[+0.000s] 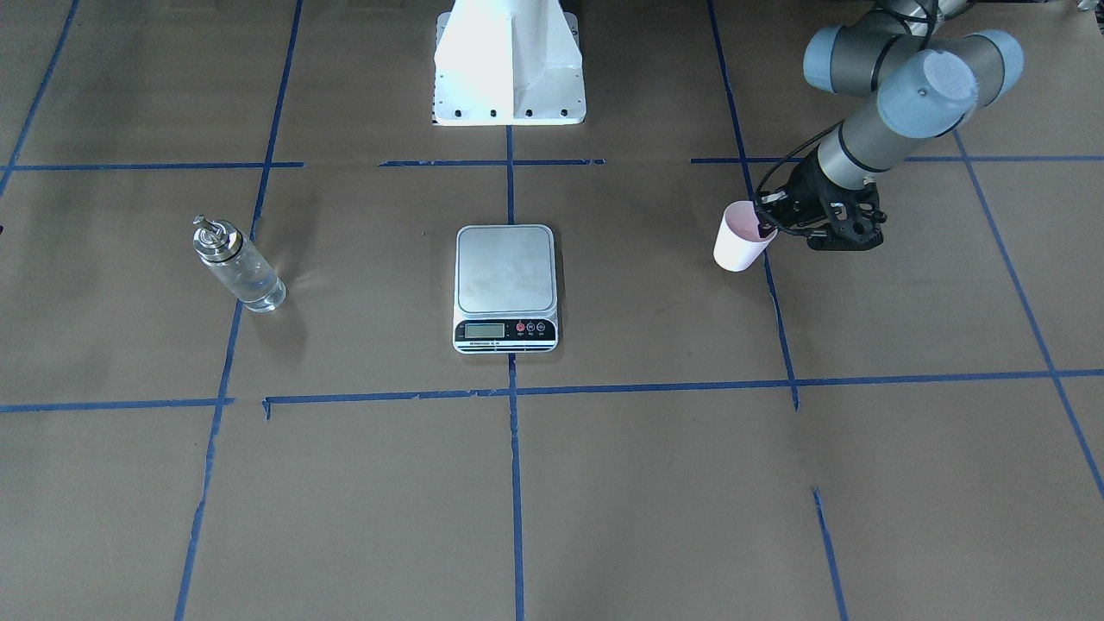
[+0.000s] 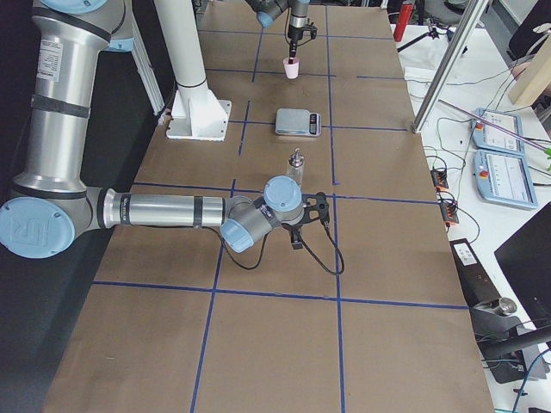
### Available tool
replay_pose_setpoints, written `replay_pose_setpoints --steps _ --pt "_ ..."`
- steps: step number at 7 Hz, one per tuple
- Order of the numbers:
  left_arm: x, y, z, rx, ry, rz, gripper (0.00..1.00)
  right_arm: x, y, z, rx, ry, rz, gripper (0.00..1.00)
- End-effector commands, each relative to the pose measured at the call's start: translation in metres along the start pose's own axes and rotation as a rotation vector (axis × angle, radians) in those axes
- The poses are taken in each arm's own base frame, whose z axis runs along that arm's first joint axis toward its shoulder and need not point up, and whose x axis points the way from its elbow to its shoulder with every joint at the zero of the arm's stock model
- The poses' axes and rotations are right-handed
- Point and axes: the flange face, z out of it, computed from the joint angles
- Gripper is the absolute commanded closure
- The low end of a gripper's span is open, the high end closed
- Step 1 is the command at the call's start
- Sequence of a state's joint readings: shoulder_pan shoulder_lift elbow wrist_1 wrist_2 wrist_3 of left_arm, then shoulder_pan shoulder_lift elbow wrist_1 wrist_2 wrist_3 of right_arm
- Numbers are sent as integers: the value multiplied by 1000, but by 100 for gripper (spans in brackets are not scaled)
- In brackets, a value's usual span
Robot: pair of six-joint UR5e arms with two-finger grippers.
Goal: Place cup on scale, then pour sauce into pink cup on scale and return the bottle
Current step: 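Carry the pink cup onto the scale with left gripper while right reaches for bottle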
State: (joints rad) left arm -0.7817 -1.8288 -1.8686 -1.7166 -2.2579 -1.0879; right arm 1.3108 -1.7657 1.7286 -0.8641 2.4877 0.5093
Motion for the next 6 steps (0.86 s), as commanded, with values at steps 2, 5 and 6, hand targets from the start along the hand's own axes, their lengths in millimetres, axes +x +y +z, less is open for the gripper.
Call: replay_pose_setpoints --steps 2,5,6 --pt "209 21 -33 -6 32 -89 100 -50 -4 2 -3 -36 -21 0" --pt "304 28 -3 -5 22 -150 100 -101 -5 26 -57 -78 -20 1" --pt "307 31 12 7 13 -150 100 -114 -6 27 -62 -95 -35 0"
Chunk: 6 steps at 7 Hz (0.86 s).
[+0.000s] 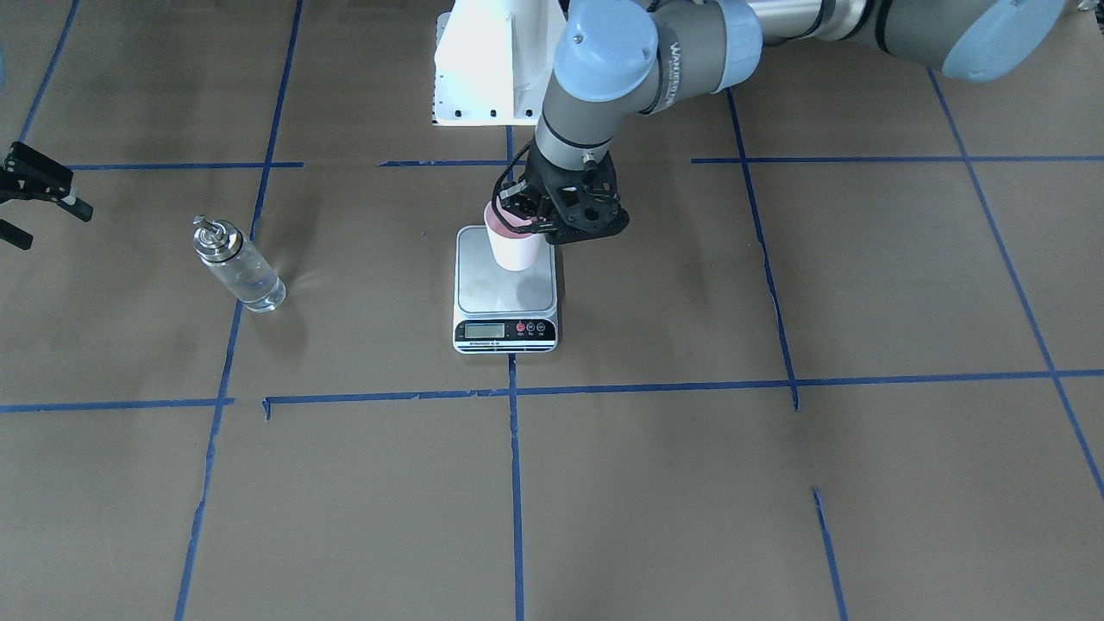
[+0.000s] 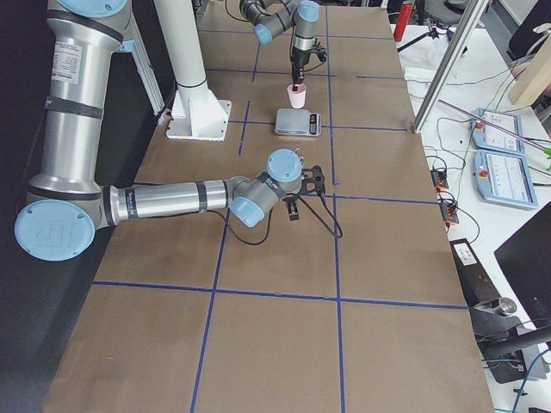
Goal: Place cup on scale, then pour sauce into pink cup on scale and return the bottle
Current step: 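Carry the pink cup onto the scale with left gripper while right reaches for bottle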
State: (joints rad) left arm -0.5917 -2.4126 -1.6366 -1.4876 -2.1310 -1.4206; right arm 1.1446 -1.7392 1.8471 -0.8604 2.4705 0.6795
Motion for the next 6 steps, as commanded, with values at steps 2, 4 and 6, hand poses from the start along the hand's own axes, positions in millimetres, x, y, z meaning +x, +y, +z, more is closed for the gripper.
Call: replay_pose_setpoints --steps 2,4,6 --pt "13 6 29 4 -14 3 100 -50 -5 11 -20 -49 39 0" --pt "10 6 41 -1 -6 14 97 -66 -3 9 -26 -67 46 0" --pt "9 6 43 -2 -5 16 82 -86 -5 6 -19 -84 80 0"
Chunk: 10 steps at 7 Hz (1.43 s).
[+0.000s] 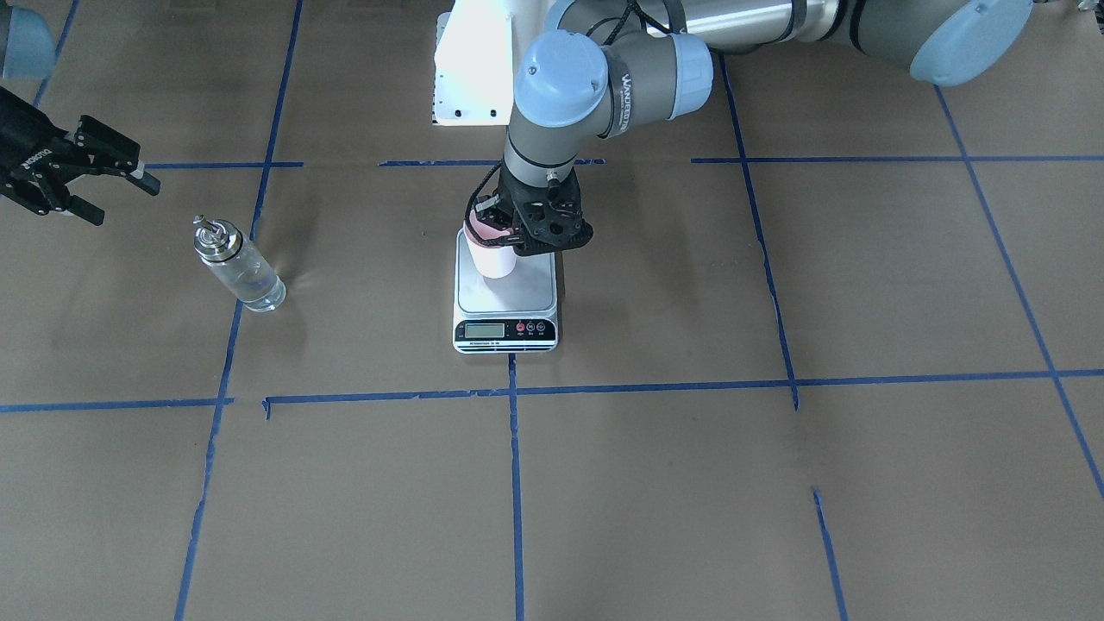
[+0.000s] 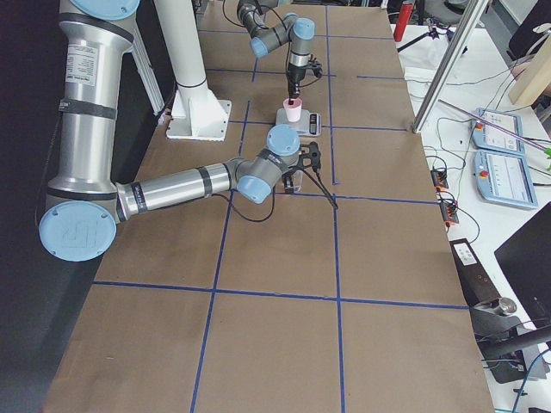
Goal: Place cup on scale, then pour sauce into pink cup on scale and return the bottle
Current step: 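Carry the pink cup onto the scale with left gripper while right reaches for bottle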
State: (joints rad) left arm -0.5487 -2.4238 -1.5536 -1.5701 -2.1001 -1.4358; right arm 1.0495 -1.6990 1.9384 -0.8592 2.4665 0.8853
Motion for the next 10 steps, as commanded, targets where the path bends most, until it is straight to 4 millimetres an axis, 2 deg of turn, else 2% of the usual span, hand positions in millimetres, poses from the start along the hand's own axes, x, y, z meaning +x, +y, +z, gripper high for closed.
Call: replay_pose_setpoints --steps 1,3,4,5,6,7,8,9,10 --pt "-2 0 3 0 4 3 82 -20 -4 2 12 -14 24 0" --pt "-6 0 3 0 6 7 82 -32 -1 5 8 -23 30 0" --pt "-5 5 -9 7 26 20 70 -49 5 8 25 -21 40 0" --pt "-11 14 -32 20 67 39 56 -67 13 20 35 -14 58 0" --pt "-20 4 -59 52 98 34 49 -77 22 33 57 10 77 0" --pt "-24 -7 -84 81 128 29 48 -92 34 49 99 39 71 1" --pt "-25 -9 -87 86 130 27 47 -104 50 65 154 79 45 0" --pt "-25 -8 -88 85 133 29 47 -102 73 84 208 151 15 0" --pt "-25 -9 -87 85 133 29 46 -98 102 111 270 243 -41 0"
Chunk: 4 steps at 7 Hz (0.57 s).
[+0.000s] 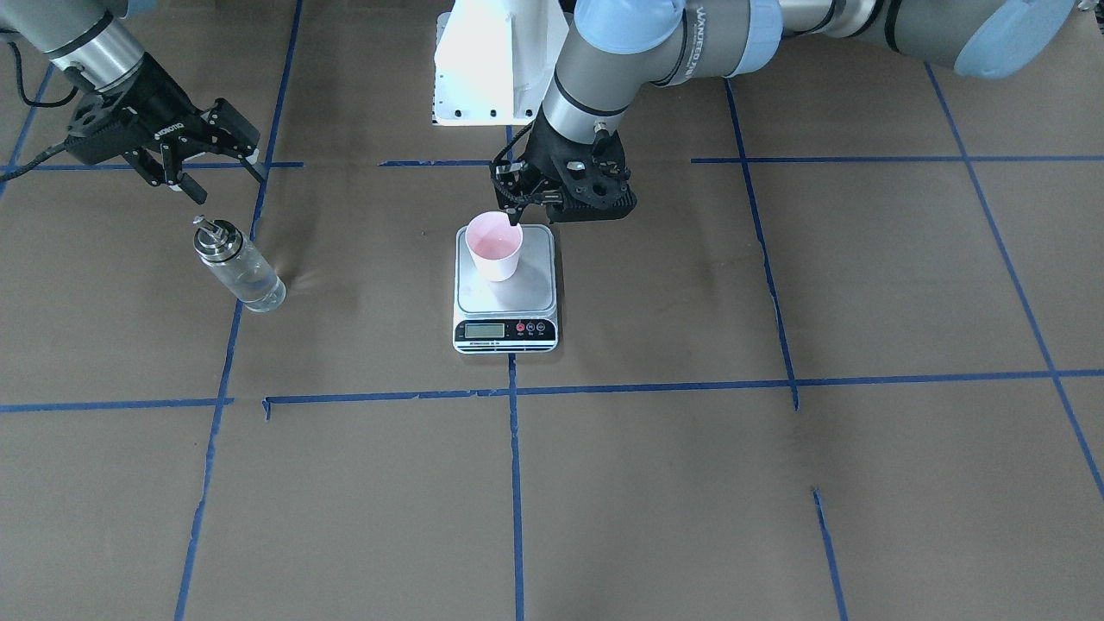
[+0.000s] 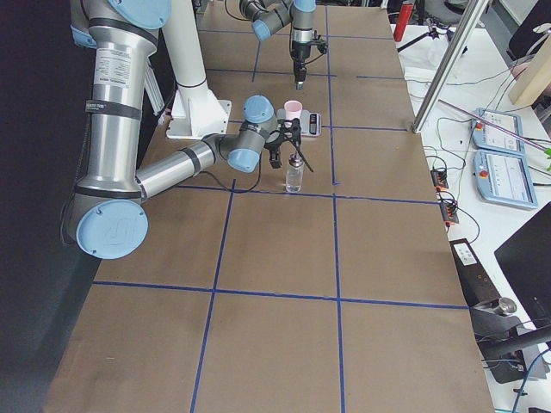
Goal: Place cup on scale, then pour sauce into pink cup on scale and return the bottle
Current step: 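Release the cup and lift the left gripper while the right grasps the bottle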
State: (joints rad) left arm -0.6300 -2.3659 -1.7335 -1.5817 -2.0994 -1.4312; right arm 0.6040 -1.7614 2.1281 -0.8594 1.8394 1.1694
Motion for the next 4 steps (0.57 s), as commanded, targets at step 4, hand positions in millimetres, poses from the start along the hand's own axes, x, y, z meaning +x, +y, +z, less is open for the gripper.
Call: replay_pose_setpoints --steps 4 --pt "-13 -18 -8 28 -3 -16 46 -13 84 40 475 216 -114 1"
